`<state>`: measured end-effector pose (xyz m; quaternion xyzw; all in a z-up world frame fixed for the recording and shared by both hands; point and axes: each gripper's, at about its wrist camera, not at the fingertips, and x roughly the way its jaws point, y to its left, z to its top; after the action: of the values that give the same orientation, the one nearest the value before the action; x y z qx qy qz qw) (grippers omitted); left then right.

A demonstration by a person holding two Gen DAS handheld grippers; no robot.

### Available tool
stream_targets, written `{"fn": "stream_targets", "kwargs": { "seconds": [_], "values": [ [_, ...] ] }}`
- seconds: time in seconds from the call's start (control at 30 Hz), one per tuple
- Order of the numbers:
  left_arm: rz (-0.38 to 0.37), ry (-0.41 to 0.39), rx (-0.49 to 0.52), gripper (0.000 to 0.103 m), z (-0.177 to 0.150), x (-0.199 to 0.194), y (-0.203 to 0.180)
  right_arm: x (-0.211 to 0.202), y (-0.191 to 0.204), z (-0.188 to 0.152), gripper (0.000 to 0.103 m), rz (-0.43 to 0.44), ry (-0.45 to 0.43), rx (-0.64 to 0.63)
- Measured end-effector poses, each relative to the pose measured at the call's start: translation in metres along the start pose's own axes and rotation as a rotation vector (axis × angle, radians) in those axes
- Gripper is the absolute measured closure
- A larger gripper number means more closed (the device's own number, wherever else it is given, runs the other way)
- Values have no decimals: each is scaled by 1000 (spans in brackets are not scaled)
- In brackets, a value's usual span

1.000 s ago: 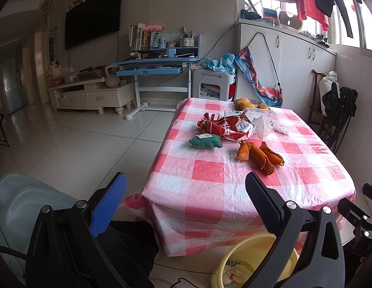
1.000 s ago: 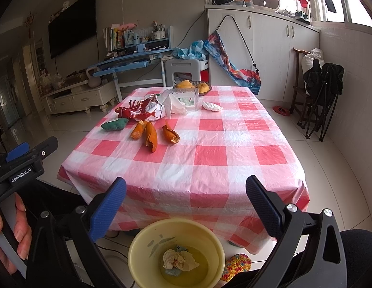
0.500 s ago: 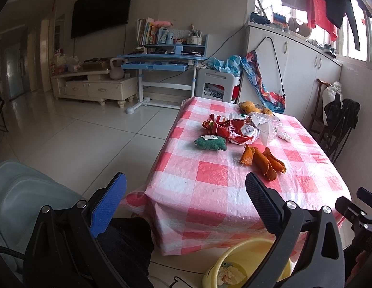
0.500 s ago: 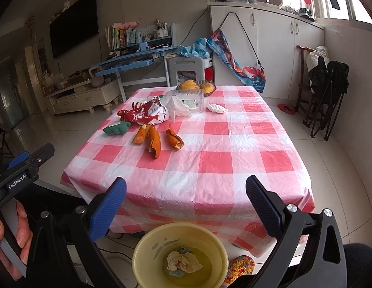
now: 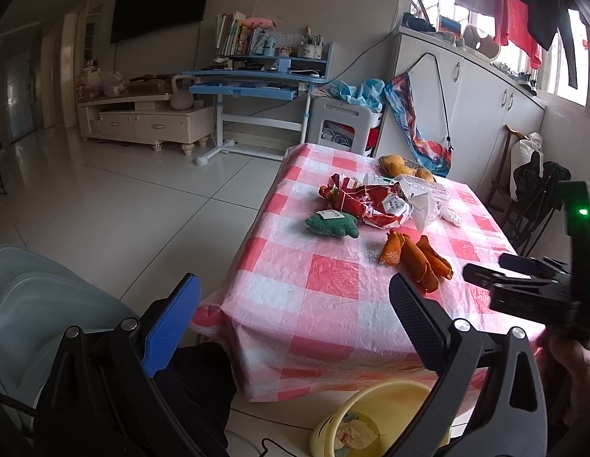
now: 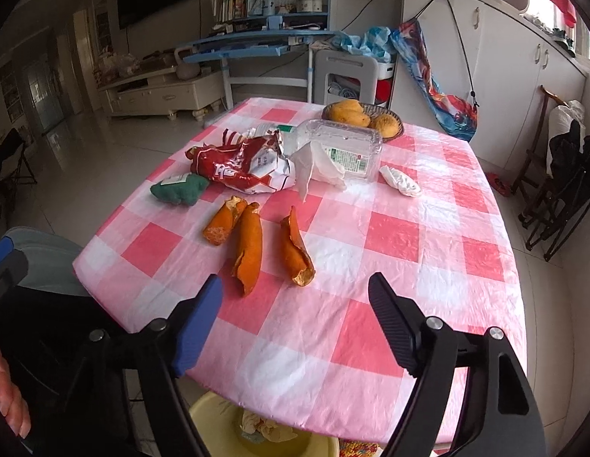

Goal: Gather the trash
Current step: 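Grasp the green plush toy with the left tool while the right tool grasps an orange peel, then lower the green toy and orange peel into the yellow basin and open both tools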

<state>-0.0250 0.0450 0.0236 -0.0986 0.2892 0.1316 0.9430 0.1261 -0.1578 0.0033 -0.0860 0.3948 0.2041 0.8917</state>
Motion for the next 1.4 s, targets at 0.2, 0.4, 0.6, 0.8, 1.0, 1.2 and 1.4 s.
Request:
{"fn": "stream_targets", "kwargs": {
  "seconds": [0.2,0.4,0.6,0.8,1.0,1.2,1.4],
  "values": [
    [-12,30,18,7,17,20,-3,42,-1,19,46,-31,88,-51],
    [-21,65,45,7,46,59,-14,64,-14,19,53,-2,125,-11],
    [17,144,204,7,67,129,-42,73,-10,20,57,21,139,-17],
    [34,263,229,7,72,191,-50,74,-12,23,82,41,137,-2],
    [-56,346,205,58,60,209,-53,72,-18,25,85,99,132,56],
    [-132,325,153,73,59,179,-48,59,-18,20,86,141,105,101],
    [-212,247,141,73,55,135,-47,27,-16,14,86,172,60,115]
  ]
}}
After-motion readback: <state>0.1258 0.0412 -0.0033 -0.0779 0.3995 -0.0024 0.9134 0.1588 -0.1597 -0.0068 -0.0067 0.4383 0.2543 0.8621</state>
